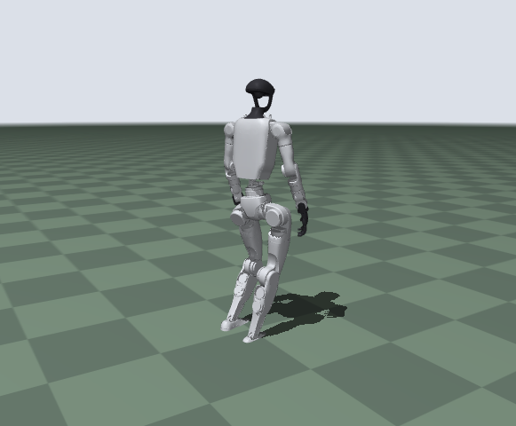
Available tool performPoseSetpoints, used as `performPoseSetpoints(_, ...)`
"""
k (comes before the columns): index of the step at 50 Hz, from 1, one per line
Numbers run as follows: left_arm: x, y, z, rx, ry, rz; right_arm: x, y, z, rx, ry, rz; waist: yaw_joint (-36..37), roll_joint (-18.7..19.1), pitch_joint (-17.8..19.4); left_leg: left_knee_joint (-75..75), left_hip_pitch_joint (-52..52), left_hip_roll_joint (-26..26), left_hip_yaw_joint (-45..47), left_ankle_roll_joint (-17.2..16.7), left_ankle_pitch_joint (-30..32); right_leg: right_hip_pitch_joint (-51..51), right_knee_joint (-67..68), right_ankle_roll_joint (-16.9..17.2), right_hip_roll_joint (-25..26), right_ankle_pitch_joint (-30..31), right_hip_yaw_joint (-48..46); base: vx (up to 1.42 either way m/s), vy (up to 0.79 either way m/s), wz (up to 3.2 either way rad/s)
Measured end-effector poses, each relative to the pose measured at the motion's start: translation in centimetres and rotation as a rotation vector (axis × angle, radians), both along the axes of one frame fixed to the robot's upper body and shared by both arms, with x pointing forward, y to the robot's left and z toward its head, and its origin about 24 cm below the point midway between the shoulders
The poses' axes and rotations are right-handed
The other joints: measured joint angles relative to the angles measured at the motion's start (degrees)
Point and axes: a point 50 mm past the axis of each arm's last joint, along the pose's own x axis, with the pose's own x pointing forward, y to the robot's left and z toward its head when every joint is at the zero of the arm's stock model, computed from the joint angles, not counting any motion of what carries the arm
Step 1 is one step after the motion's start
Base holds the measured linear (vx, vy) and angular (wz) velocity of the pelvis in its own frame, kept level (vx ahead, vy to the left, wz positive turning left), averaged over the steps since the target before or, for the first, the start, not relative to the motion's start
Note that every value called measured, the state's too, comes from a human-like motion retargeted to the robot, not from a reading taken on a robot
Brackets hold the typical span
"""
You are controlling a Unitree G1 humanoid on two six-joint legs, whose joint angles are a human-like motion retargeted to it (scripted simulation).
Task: Walk
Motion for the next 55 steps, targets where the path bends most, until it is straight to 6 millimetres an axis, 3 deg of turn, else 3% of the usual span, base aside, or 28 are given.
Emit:
performPoseSetpoints(21,0.4,0.4,0.2,0.004,0.003,0.011,1.0,0.7,0.3,0.013,-0.016,0.036,0.77,1.65,0.01,8.88,-5.74,3.29,-0.27,-1.54,2.35,-2.08,1.06,-0.47,2.98,0.57,0.90,0.00,0.00,0.00)
performPoseSetpoints(43,0.1,-0.6,-0.1,-0.046,0.021,0.050,1.0,-0.6,0.4,-0.013,0.009,0.029,-0.23,0.16,-1.53,3.11,-4.34,-0.74,2.33,2.13,-0.39,-6.15,5.78,0.50,-0.96,-1.93,1.62,0.00,0.00,0.00)
performPoseSetpoints(51,1.3,-1.0,0.5,-0.055,-0.024,0.040,-0.5,-1.5,0.0,-0.033,0.052,0.014,-0.77,-0.37,-2.04,-2.34,-2.02,-3.01,3.79,4.33,-1.73,-8.19,9.34,1.11,-3.53,-3.97,1.74,0.02,0.06,0.00)
performPoseSetpoints(55,1.9,-0.9,0.8,-0.054,-0.052,0.040,-0.4,-1.3,0.0,-0.031,0.047,0.025,-0.90,-1.37,-2.28,-5.96,-0.55,-5.11,4.50,5.42,-1.41,-9.05,10.92,1.55,-5.66,-5.02,1.93,0.03,0.08,0.03)
